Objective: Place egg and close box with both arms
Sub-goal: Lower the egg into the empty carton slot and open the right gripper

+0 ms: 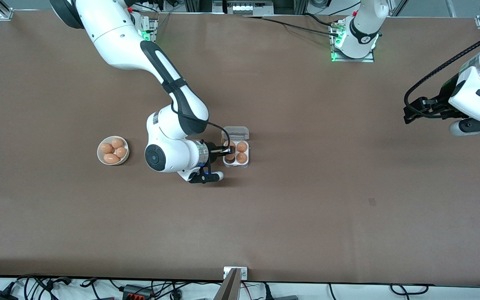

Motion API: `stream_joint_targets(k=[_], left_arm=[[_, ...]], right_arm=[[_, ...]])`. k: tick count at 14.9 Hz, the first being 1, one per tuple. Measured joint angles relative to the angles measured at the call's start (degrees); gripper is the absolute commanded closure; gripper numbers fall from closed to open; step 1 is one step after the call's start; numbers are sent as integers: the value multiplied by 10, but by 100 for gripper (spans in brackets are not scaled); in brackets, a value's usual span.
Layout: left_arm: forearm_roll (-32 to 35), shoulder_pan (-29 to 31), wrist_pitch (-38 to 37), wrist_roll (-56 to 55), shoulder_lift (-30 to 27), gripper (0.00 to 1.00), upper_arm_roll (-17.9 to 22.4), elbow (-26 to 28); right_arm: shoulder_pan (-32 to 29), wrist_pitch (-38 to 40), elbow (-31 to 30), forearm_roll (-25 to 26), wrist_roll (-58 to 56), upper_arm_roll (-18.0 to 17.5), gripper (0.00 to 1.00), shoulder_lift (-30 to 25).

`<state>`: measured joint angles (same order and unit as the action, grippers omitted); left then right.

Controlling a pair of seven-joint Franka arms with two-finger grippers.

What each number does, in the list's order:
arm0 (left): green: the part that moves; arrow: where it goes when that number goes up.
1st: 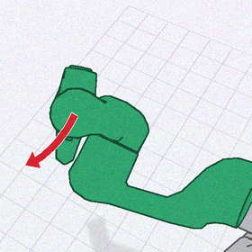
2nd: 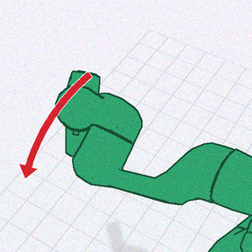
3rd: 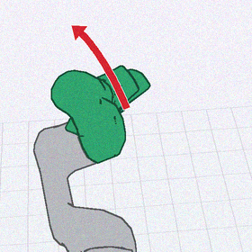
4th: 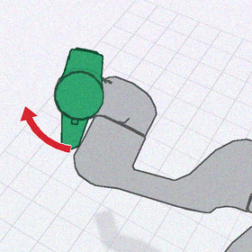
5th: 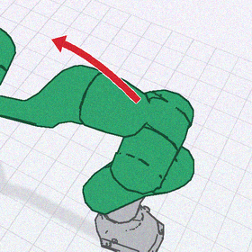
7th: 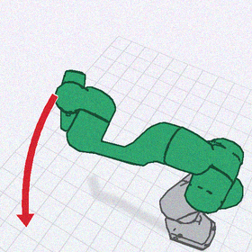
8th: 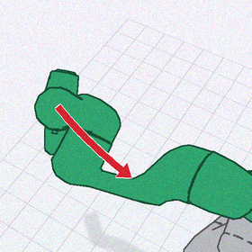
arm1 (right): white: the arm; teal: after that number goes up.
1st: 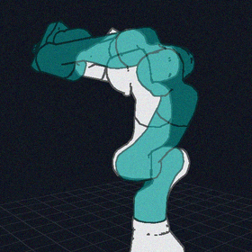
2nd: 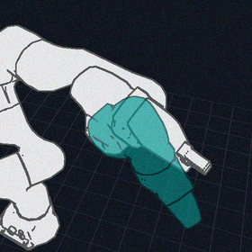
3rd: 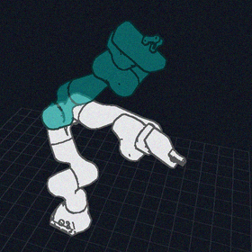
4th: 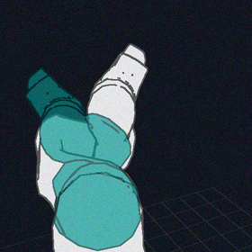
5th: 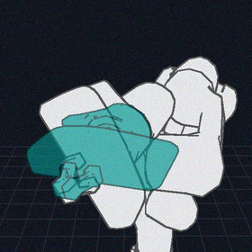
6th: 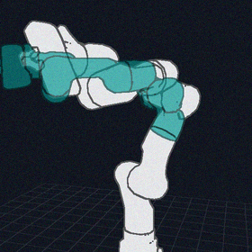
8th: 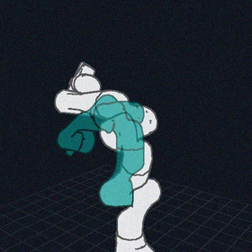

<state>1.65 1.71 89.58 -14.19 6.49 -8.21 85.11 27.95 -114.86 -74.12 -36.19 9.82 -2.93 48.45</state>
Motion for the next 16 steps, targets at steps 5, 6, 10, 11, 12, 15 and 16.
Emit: stream_joint_targets(k=[5,6,10,11,12,15,16], left_arm=[[0,0,0,0,0,0,0,0],[0,0,0,0,0,0,0,0],[0,0,0,0,0,0,0,0],[0,0,0,0,0,0,0,0],[0,0,0,0,0,0,0,0],[0,0,0,0,0,0,0,0],[0,0,0,0,0,0,0,0]], right_arm=[[-3,-2,0,-16,9,1,95,5],[-4,-2,0,-16,10,1,95,7],[-5,-5,0,-16,28,1,95,13],[-5,-6,0,-16,33,1,95,15],[-5,-6,0,-16,34,1,95,17],[-5,-7,0,-16,37,1,95,20],[-5,-8,0,-17,37,1,95,22]])
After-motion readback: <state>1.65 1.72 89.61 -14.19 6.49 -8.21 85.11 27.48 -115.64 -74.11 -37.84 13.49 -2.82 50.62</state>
